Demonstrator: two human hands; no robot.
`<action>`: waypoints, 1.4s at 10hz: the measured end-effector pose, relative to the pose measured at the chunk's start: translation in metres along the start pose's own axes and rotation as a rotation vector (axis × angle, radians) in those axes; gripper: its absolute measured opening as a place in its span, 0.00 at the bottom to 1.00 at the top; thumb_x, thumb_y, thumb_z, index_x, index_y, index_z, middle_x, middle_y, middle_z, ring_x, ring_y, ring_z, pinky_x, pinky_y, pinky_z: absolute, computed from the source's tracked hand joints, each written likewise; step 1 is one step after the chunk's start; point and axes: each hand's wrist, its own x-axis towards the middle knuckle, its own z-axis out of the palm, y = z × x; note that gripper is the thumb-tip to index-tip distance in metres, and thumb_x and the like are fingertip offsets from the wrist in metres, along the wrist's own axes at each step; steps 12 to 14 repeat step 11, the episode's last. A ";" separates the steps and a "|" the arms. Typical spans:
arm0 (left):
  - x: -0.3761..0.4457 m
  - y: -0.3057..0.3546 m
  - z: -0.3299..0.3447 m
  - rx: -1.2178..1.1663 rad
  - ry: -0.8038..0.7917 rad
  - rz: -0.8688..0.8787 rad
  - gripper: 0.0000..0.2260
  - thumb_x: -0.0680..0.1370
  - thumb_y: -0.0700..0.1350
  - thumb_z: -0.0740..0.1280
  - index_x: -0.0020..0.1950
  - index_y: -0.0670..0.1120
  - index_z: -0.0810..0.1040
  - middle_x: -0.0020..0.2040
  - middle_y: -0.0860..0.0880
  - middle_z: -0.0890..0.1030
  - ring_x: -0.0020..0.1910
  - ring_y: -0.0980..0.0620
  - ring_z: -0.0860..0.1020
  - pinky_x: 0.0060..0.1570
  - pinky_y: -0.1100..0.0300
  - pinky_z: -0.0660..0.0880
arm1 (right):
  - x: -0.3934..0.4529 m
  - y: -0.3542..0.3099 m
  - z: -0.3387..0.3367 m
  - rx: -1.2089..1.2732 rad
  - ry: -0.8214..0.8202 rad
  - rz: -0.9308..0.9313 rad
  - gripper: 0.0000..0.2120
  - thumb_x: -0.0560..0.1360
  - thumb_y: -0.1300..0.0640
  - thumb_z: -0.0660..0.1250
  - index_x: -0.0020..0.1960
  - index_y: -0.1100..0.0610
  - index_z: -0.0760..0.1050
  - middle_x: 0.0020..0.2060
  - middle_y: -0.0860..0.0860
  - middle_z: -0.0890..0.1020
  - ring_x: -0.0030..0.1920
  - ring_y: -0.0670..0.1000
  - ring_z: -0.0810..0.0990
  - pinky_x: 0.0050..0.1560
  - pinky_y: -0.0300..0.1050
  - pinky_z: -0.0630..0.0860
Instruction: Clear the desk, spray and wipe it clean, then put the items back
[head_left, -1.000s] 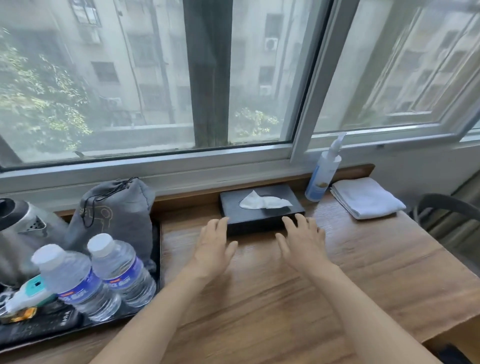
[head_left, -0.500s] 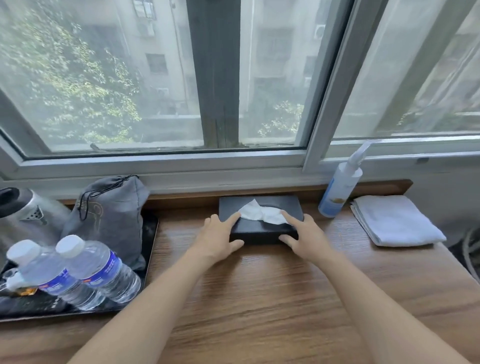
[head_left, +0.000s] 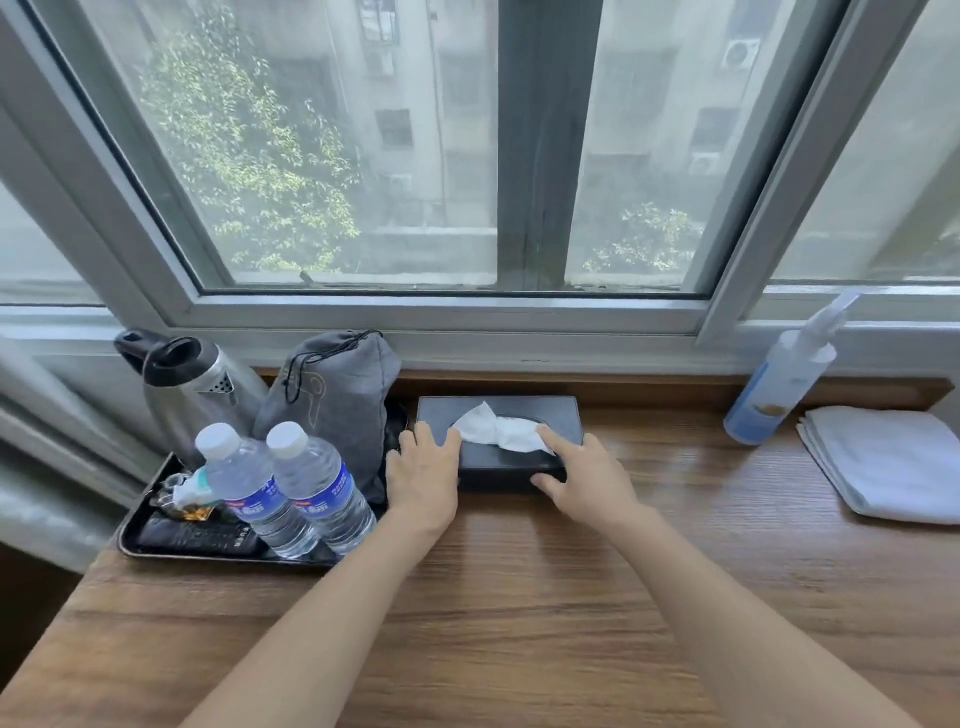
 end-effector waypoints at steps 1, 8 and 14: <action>0.005 -0.012 0.003 0.017 0.002 -0.003 0.29 0.82 0.48 0.70 0.79 0.52 0.60 0.64 0.44 0.70 0.61 0.44 0.72 0.54 0.53 0.71 | 0.009 -0.014 0.008 0.003 -0.005 0.026 0.31 0.79 0.41 0.66 0.77 0.35 0.56 0.65 0.58 0.68 0.53 0.60 0.78 0.55 0.53 0.79; 0.014 -0.018 0.008 -0.029 0.012 0.058 0.40 0.84 0.58 0.65 0.85 0.46 0.44 0.84 0.39 0.50 0.81 0.37 0.57 0.71 0.48 0.70 | -0.008 -0.052 0.011 -0.069 -0.004 0.184 0.40 0.81 0.48 0.64 0.81 0.41 0.40 0.80 0.63 0.40 0.79 0.66 0.49 0.73 0.63 0.62; -0.002 0.001 -0.017 -0.119 0.047 0.219 0.36 0.85 0.59 0.60 0.85 0.45 0.45 0.85 0.39 0.46 0.84 0.36 0.48 0.79 0.42 0.58 | -0.040 -0.053 0.000 -0.085 0.028 0.264 0.32 0.82 0.44 0.59 0.81 0.48 0.49 0.79 0.60 0.52 0.77 0.64 0.56 0.70 0.62 0.63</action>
